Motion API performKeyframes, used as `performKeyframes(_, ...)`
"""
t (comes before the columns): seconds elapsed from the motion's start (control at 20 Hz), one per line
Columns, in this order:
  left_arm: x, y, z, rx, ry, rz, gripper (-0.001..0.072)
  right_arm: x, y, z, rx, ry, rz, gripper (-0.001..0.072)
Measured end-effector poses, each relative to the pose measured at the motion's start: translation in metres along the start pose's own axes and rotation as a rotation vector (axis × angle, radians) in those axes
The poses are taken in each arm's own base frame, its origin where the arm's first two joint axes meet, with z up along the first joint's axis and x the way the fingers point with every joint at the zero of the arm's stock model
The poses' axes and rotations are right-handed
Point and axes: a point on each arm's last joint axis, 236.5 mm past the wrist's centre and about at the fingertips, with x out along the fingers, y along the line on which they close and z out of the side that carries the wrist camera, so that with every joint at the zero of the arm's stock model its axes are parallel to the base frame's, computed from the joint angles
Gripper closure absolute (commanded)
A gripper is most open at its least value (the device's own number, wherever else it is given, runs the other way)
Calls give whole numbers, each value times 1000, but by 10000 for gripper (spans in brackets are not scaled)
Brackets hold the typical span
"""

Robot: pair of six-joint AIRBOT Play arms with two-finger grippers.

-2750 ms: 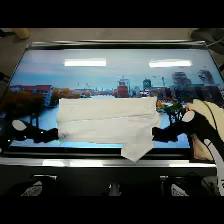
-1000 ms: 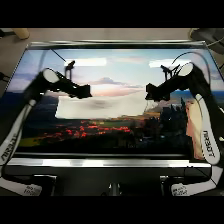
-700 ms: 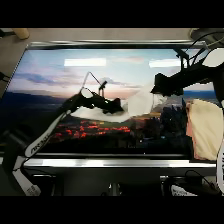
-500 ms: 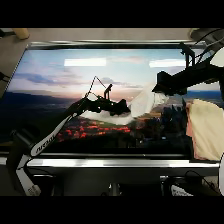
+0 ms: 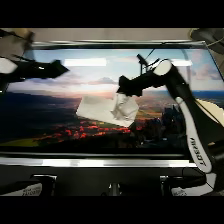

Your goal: Fold the shirts.

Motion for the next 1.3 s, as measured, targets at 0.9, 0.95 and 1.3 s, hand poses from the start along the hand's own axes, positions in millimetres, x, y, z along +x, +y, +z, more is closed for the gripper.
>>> performKeyframes(0.9, -104, 46, -40, -10, -55, 184, 677, -24, -154, -24, 173, 182, -283, 52)
performKeyframes(0.95, -101, 46, -44, -10, -43, 181, 677, -20, -163, -30, 199, 188, -292, 53)
performKeyframes(1.3, -86, 32, -59, 13, -1, 144, 677, 54, -144, -45, 323, 175, -130, 691)
